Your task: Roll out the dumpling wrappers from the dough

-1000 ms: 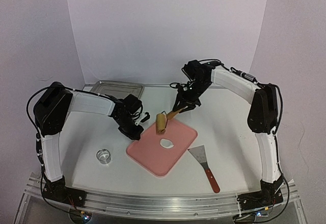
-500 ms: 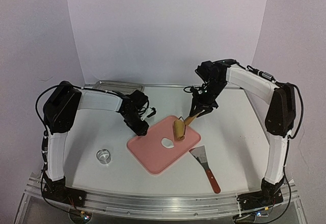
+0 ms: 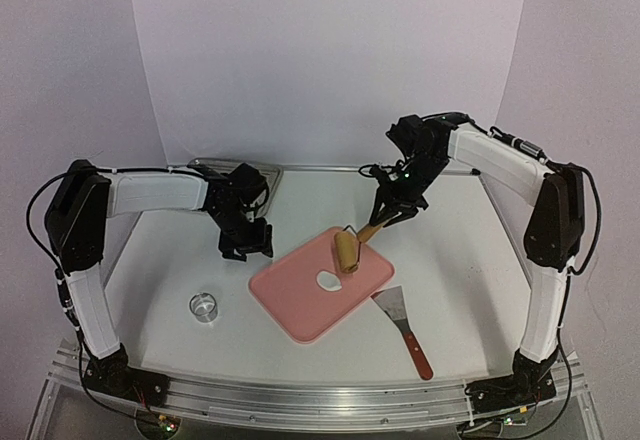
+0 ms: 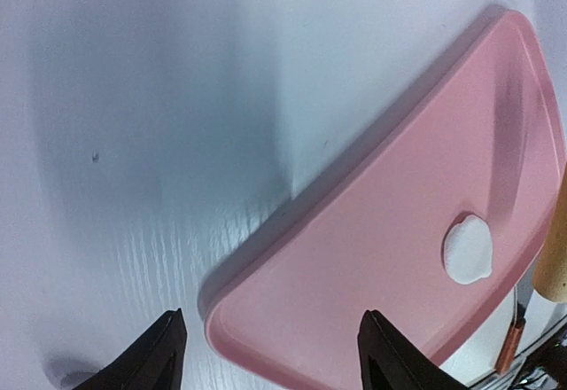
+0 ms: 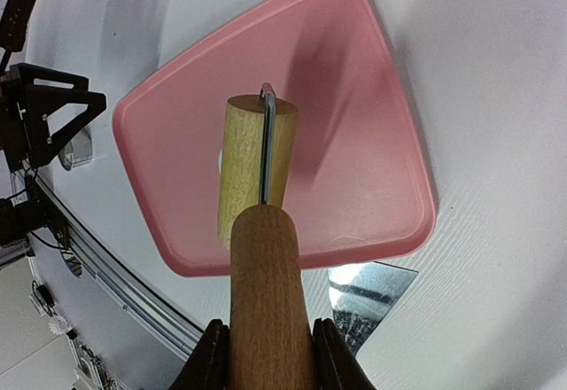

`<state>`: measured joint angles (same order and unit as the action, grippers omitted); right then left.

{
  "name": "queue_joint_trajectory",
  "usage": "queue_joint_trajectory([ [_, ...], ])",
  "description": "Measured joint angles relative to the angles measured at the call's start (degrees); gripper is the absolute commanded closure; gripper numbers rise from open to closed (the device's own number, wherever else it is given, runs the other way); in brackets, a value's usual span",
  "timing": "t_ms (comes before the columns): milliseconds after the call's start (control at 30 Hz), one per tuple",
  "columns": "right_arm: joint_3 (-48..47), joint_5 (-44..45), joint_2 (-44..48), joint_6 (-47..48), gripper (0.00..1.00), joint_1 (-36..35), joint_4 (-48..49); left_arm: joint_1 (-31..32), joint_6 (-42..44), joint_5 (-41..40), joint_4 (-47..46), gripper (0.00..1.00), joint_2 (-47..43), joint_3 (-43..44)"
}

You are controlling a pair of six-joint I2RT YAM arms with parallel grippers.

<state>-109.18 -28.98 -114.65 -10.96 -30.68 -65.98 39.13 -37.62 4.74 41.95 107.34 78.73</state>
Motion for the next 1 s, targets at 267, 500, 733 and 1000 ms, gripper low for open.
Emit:
queue_joint_trajectory([
  [267, -0.12, -1.63, -0.02, 1.11, 1.0, 0.0, 0.0, -0.67, -13.14, 4.86, 0.51, 0.4, -1.07, -7.46],
  [500, -0.21, -2.25, -0.02, 1.51, 1.0, 0.0, 0.0, -0.67, -14.82, 7.04, -0.41, 0.56, 1.46, -7.94],
  [733, -0.21, -2.2, -0.02, 1.46, 1.0, 0.0, 0.0, -0.8, -13.04, 7.08, 0.95, 0.85, 4.01, -6.55],
  [1000, -0.23, -2.28, -0.02, 0.88, 1.0, 0.0, 0.07, -0.91, -6.81, 4.5, 5.32, 1.0, 6.82, -1.59],
])
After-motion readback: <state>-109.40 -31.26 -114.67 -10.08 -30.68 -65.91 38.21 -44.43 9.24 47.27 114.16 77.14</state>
